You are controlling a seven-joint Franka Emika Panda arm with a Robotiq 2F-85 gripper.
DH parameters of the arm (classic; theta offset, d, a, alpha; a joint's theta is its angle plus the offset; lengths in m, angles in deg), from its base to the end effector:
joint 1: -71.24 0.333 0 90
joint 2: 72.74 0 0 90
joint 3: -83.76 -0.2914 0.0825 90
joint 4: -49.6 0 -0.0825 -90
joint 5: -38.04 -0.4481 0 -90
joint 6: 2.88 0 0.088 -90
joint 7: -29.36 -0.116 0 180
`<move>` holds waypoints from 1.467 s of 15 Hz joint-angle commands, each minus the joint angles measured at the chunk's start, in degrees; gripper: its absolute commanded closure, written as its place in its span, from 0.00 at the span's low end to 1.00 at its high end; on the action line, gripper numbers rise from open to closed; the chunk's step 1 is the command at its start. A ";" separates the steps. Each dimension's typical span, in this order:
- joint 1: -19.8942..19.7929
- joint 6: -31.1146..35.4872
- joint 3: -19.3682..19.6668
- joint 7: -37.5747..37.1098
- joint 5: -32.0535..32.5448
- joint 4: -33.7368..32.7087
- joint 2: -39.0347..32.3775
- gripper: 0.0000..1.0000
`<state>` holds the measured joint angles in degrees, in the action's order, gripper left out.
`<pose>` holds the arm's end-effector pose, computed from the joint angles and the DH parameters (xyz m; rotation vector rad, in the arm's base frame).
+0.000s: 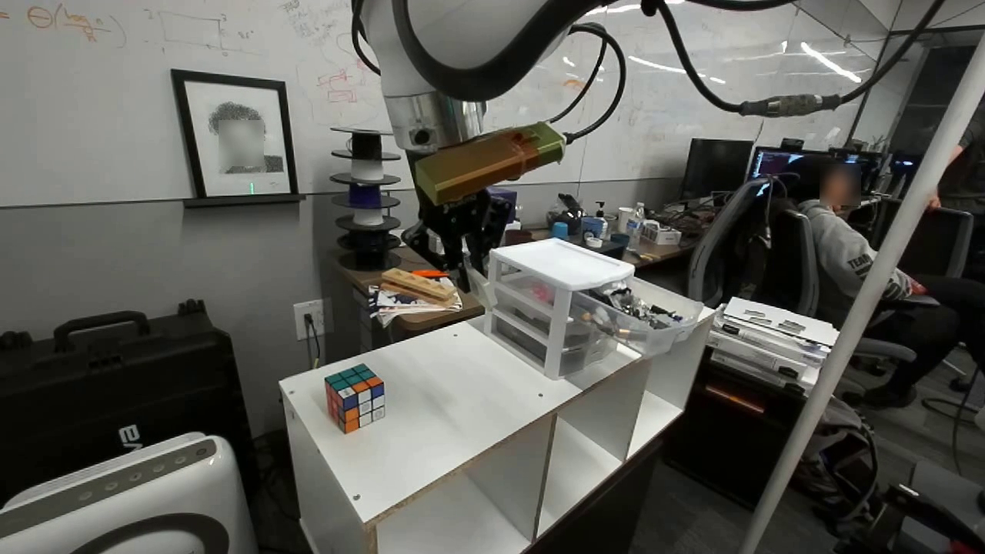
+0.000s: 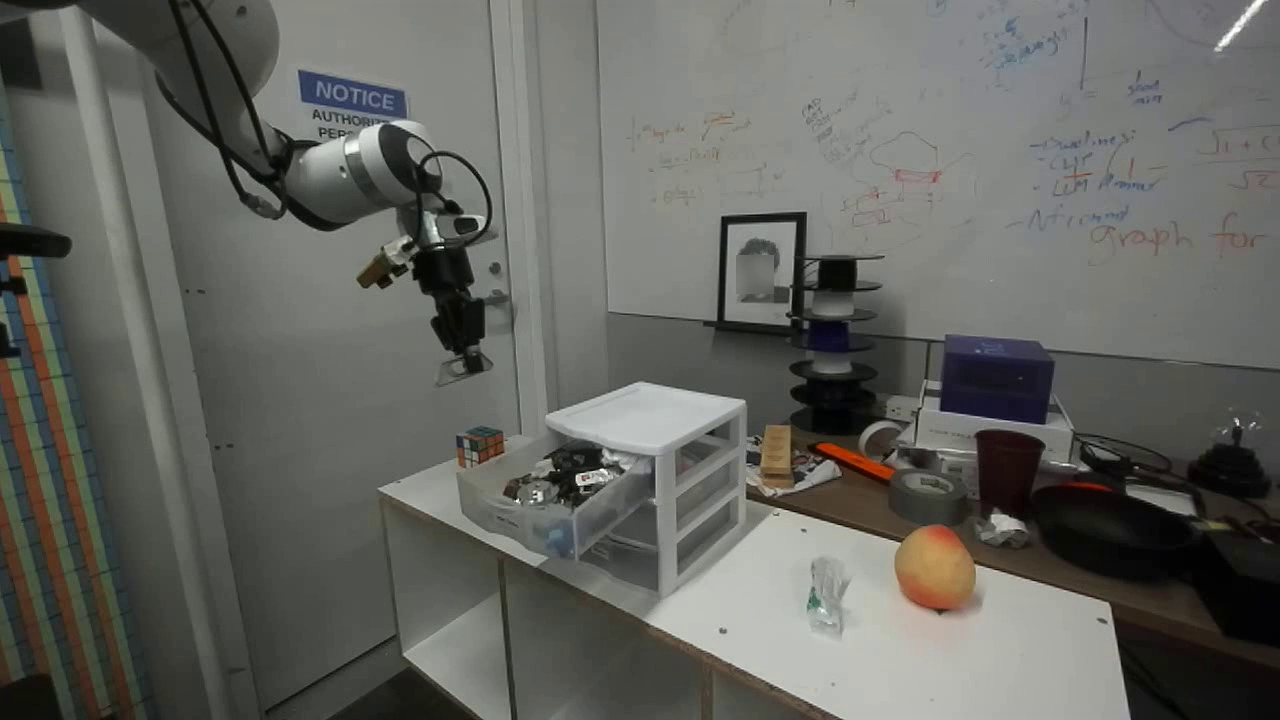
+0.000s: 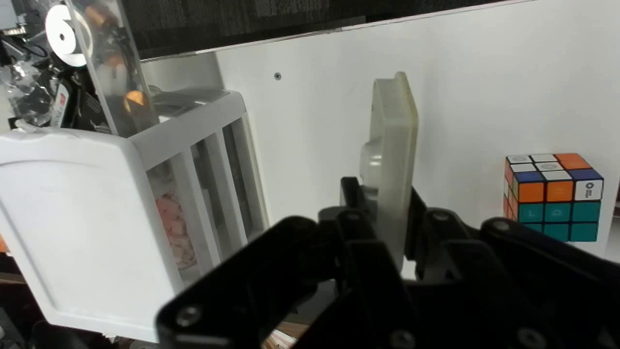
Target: Pick the white object and the object on the right and put them in the drawer on the table, then close it
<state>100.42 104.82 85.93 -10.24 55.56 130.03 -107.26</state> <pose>0.6766 0.3212 0.2903 2.8113 -0.1437 0.0904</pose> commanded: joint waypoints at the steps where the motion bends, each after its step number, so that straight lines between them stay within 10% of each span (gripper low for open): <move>1: -1.32 -0.33 -1.80 -0.54 1.01 -0.12 0.02 0.80; 10: -1.03 0.32 -2.07 -3.44 1.91 7.06 4.77 0.93; 22: -9.73 10.79 -3.47 -16.68 3.53 37.28 26.93 0.93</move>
<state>95.53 109.91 83.78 -23.90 59.42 158.35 -86.38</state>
